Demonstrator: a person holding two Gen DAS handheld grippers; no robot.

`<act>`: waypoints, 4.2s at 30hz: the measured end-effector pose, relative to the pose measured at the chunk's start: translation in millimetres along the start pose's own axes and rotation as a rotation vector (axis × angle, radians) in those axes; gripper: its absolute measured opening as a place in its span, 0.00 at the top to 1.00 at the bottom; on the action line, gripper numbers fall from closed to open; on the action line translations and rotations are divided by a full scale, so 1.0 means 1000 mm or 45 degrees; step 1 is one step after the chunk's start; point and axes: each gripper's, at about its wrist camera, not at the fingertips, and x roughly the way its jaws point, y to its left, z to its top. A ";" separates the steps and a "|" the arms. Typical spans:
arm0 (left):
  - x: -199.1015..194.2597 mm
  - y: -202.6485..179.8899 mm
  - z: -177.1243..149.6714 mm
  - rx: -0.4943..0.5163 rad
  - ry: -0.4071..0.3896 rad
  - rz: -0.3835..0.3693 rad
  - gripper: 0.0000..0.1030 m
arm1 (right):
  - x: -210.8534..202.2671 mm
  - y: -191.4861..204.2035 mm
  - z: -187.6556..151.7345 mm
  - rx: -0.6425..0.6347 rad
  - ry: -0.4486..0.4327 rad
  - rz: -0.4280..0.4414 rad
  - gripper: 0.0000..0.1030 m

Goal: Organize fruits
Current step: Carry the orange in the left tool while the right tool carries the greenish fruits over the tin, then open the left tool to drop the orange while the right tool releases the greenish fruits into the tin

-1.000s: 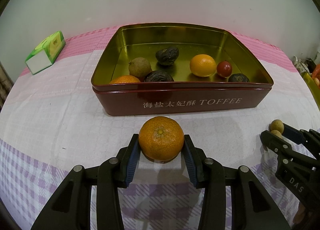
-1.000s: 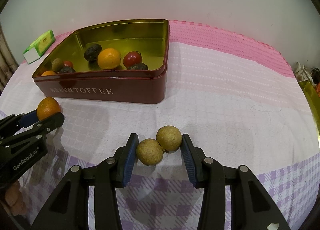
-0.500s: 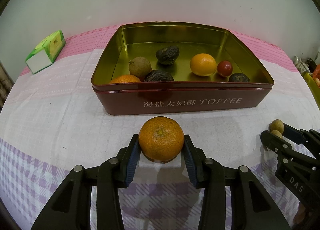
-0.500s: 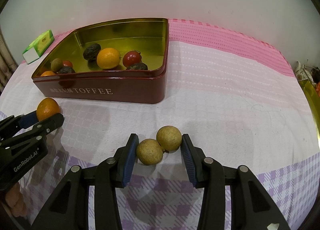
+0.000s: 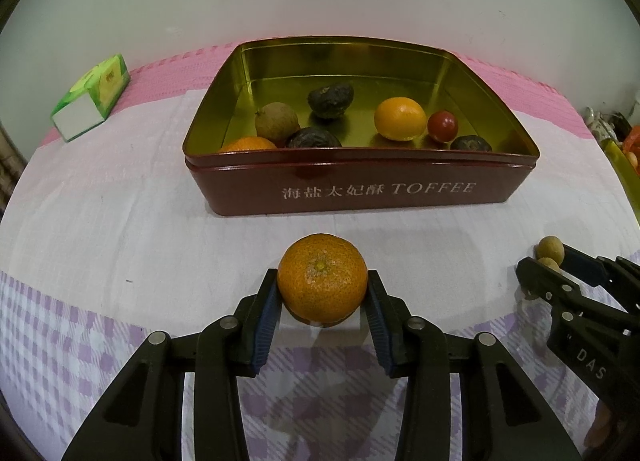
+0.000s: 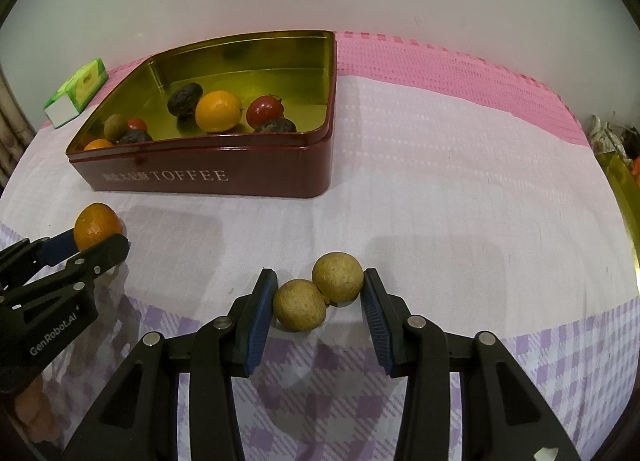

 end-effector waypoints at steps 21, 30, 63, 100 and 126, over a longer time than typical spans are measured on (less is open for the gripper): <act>-0.016 -0.001 -0.013 -0.016 0.031 -0.052 0.59 | -0.025 -0.005 -0.005 0.026 -0.002 0.062 0.61; -0.025 0.004 -0.010 -0.035 0.011 -0.067 0.59 | -0.033 -0.012 -0.003 0.059 -0.038 0.084 0.61; -0.039 0.018 0.053 -0.029 -0.115 -0.047 0.60 | -0.043 0.011 0.062 -0.076 -0.157 0.110 0.61; 0.033 0.028 0.105 -0.041 -0.061 0.021 0.59 | 0.039 0.027 0.120 -0.145 -0.076 0.077 0.61; 0.000 0.034 0.091 -0.046 -0.081 0.041 0.53 | 0.016 0.032 0.110 -0.110 -0.095 0.081 0.41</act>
